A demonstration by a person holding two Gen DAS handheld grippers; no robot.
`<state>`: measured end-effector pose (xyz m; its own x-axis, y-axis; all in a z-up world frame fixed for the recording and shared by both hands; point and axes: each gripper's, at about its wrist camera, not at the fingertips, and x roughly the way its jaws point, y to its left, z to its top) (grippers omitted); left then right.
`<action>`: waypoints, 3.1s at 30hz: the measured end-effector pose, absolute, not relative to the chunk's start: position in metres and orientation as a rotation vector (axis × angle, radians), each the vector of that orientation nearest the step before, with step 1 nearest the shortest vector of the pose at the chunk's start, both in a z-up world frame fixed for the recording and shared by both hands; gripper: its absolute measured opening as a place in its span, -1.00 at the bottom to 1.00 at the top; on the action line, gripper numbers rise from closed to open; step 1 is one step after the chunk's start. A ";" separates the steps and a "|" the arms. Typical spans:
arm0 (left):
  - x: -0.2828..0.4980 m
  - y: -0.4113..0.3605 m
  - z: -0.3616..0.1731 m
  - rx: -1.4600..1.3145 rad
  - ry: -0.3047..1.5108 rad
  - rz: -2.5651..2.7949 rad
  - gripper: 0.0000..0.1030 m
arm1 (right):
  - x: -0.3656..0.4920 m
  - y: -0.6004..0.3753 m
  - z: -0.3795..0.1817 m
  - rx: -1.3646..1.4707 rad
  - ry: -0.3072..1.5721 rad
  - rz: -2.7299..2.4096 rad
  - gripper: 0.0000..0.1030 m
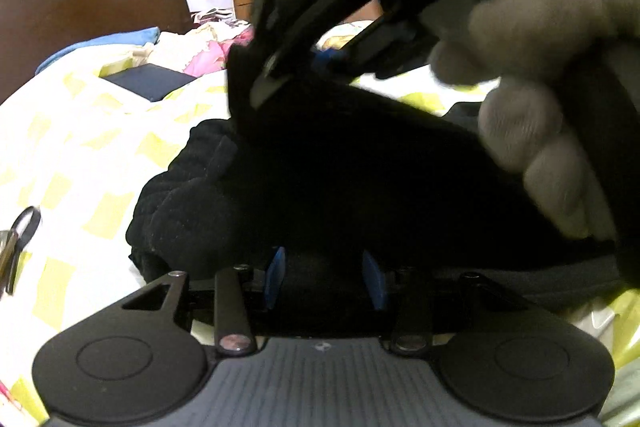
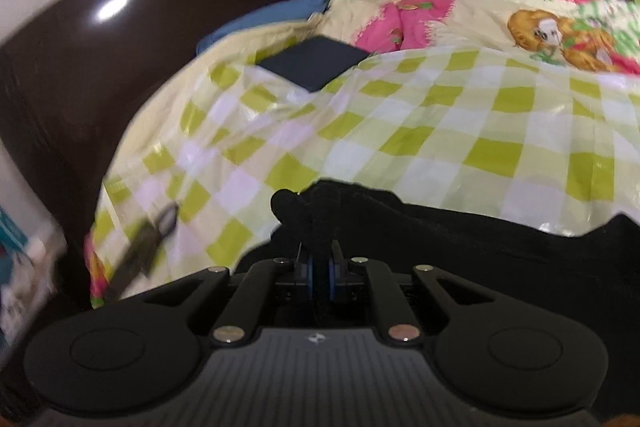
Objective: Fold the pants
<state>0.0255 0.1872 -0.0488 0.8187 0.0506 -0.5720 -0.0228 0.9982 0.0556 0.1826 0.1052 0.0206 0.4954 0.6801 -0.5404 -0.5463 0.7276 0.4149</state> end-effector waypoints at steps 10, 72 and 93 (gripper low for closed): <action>0.037 0.200 -0.054 0.025 0.623 0.029 0.11 | 0.177 0.129 0.054 0.202 0.634 0.805 -0.83; 0.071 0.099 -0.009 0.284 0.617 -0.066 0.13 | 0.158 -0.209 -0.052 0.767 0.937 0.628 0.26; 0.090 0.027 -0.022 0.391 0.692 -0.174 0.07 | 0.162 -0.229 -0.051 0.827 0.931 0.672 -0.81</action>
<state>0.0901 0.0274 -0.0220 0.7589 -0.0274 -0.6506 0.2834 0.9134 0.2921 0.1622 -0.2289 -0.0507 0.4432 0.7944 -0.4154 -0.1441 0.5205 0.8416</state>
